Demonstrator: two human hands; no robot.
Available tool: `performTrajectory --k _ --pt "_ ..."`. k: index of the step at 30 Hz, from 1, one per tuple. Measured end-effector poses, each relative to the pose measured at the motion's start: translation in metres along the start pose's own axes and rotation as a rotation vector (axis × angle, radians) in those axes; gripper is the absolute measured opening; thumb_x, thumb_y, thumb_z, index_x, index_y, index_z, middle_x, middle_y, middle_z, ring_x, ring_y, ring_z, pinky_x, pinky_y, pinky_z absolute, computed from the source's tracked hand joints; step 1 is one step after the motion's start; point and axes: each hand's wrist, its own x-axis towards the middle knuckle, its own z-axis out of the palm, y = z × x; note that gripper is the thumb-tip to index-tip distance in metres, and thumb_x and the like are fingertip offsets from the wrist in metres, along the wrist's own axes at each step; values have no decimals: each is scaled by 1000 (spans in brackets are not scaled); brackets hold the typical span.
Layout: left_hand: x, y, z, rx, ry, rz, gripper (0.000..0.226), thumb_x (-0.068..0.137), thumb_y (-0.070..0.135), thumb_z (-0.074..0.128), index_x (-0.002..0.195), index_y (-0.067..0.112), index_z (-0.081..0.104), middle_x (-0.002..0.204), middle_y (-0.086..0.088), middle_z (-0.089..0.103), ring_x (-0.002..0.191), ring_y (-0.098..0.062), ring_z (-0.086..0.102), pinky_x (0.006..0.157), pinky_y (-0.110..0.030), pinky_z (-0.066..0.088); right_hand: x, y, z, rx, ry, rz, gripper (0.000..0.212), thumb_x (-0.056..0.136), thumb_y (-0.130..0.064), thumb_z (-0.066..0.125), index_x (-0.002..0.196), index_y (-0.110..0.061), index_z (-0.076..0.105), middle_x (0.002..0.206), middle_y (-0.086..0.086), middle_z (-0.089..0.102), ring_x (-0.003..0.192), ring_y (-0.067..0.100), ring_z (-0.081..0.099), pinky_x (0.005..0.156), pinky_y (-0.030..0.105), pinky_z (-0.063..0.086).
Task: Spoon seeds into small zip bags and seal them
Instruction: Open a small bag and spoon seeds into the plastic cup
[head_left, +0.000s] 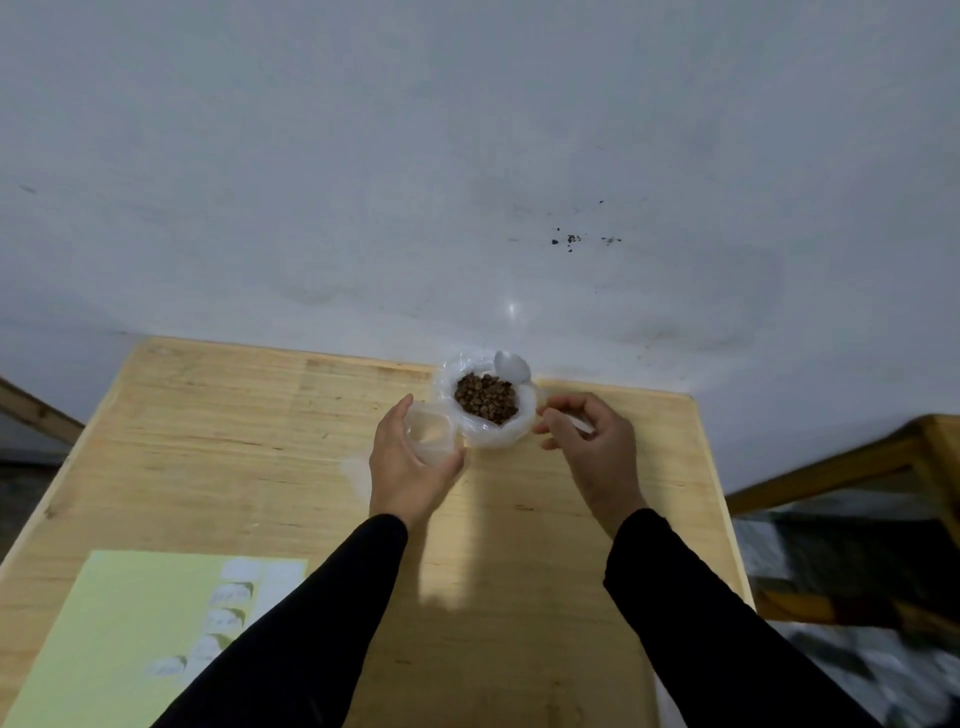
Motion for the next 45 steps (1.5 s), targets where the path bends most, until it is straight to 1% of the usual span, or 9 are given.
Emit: performTrajectory --k 4,9,12,15,20,26,34,40,45 --pt "0 -2 -1 -18 -3 4 85 72 29 80 143 24 32 145 4 36 123 -2 33 99 -16 26 0 5 11 -208 45 -101 12 93 -19 56 84 -16 64 66 -1 67 61 15 66 61 38 57" --pt "-1 -7 0 -8 -35 26 91 70 32 81 144 27 29 145 5 33 122 -2 32 100 -19 29 4 24 23 -391 128 -119 29 93 -29 35 87 -16 60 68 4 63 65 23 62 64 40 52" --pt "-1 -8 1 -6 -44 38 91 69 31 82 143 27 29 143 6 33 124 -5 35 100 -19 30 7 30 34 -253 130 105 23 99 -21 38 93 -15 59 72 1 64 64 18 62 58 31 53" --pt "0 -8 2 5 -51 39 92 69 29 81 143 27 28 144 5 32 122 -3 33 99 -18 28 14 41 39 58 230 377 25 99 -17 39 101 -6 61 73 7 65 57 14 61 48 22 49" --pt "3 -7 5 31 -68 49 91 70 30 80 144 24 28 145 5 31 125 -2 32 99 -14 26 17 45 32 344 321 496 24 99 -12 39 99 0 60 70 13 61 45 6 60 39 18 45" --pt "6 -6 10 54 -69 51 92 70 25 81 145 21 27 145 3 31 120 3 27 96 -7 20 23 30 23 443 333 483 32 101 -16 35 81 -9 59 67 10 60 43 6 58 37 17 42" --pt "8 -4 9 75 -98 73 93 70 27 82 145 21 26 146 1 29 122 1 26 100 -14 21 14 18 18 417 182 390 31 102 -18 36 85 -9 60 68 9 59 49 7 57 38 17 40" --pt "9 -2 6 71 -131 63 95 71 32 81 146 22 23 148 3 28 130 -4 27 102 -17 22 8 17 15 351 48 308 29 102 -19 36 102 -1 58 75 10 60 57 9 59 40 17 43" --pt "8 -1 4 77 -145 53 96 71 30 82 146 22 22 148 4 27 120 4 26 97 -6 20 11 9 13 382 77 277 28 102 -19 36 94 -8 60 76 8 62 59 8 60 40 18 43"
